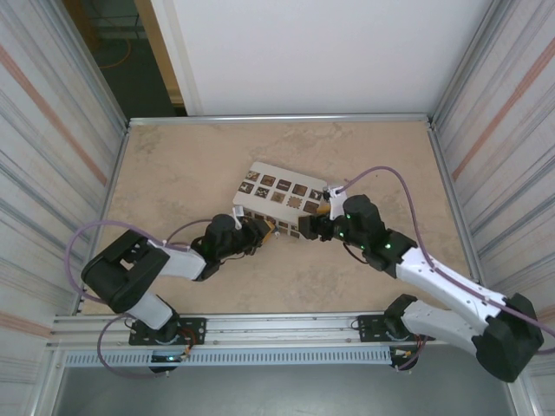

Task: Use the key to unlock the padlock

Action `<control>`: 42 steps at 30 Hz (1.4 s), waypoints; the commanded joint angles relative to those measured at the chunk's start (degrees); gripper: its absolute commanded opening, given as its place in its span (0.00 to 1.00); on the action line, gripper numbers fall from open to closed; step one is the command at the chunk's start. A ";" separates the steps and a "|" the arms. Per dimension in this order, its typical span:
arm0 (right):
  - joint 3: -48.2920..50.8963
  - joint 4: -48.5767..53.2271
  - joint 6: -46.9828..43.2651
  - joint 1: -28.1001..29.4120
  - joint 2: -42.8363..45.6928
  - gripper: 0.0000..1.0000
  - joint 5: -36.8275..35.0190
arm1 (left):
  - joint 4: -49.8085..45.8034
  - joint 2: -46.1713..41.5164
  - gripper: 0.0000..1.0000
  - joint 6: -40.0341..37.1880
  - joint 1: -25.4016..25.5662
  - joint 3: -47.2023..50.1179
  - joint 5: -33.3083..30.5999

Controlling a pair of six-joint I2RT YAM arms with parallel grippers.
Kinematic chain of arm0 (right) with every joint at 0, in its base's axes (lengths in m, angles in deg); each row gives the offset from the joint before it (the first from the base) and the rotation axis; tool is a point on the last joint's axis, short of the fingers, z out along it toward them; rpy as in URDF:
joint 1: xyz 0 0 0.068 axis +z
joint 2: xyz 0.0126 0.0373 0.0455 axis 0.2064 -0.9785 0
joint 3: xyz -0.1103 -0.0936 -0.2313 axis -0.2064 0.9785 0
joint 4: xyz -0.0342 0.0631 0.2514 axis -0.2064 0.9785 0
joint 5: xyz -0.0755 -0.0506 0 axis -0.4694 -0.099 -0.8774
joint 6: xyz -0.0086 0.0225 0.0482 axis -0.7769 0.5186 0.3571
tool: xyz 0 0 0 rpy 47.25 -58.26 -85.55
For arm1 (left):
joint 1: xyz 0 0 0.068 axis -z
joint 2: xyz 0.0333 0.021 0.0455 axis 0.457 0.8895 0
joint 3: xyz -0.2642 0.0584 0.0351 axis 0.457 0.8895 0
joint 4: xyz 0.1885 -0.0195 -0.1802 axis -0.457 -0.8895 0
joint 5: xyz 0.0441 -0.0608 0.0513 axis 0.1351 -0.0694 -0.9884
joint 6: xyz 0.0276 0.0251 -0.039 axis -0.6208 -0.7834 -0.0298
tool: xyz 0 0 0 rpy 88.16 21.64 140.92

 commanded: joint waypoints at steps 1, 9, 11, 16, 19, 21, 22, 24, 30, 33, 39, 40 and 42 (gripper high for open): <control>3.48 -2.45 -11.54 0.40 4.13 0.79 -3.03 | -3.65 -3.56 0.00 -2.40 0.29 -2.53 -0.39; 5.43 -2.65 -30.76 5.45 4.77 0.85 -6.51 | -5.47 -4.03 0.00 -1.53 0.24 -3.13 0.30; 4.49 -0.64 -34.42 6.73 3.29 0.86 -7.81 | -5.70 -3.94 0.00 -1.46 0.26 -3.14 0.45; 4.89 -1.06 -45.48 11.19 0.24 0.90 -11.10 | -6.11 -3.61 0.00 -0.46 0.22 -3.31 0.61; 5.47 -2.63 -50.89 12.56 -1.38 0.91 -11.82 | -6.40 -3.36 0.00 -0.12 0.25 -3.48 0.82; 6.01 -4.23 -53.41 13.09 -2.01 0.91 -12.40 | -6.51 -3.20 0.00 0.15 0.24 -3.71 1.11; 6.45 -5.33 -54.57 13.27 -2.01 0.91 -12.74 | -6.45 -3.15 0.00 0.32 0.22 -3.75 1.17; 7.82 -8.54 -56.67 13.53 -3.74 0.92 -13.30 | -6.49 -3.06 0.00 0.56 0.27 -3.83 1.26; 11.09 -17.40 -59.97 13.89 -5.79 0.92 -14.43 | -7.11 -2.89 0.00 1.32 0.28 -3.84 1.24; 11.39 -19.89 -60.06 14.07 -7.90 0.91 -14.01 | -7.02 -2.71 0.00 1.68 0.24 -3.95 1.32; 12.04 -27.25 -59.01 14.83 -12.71 0.88 -13.44 | -7.37 -2.71 0.00 1.99 0.29 -3.84 1.37; 11.64 -27.63 -58.79 14.99 -13.51 0.86 -13.26 | -7.36 -2.71 0.00 2.06 0.22 -3.84 1.37; 10.87 -28.12 -58.86 15.45 -15.33 0.83 -12.91 | -7.37 -2.78 0.00 2.08 0.27 -3.84 1.41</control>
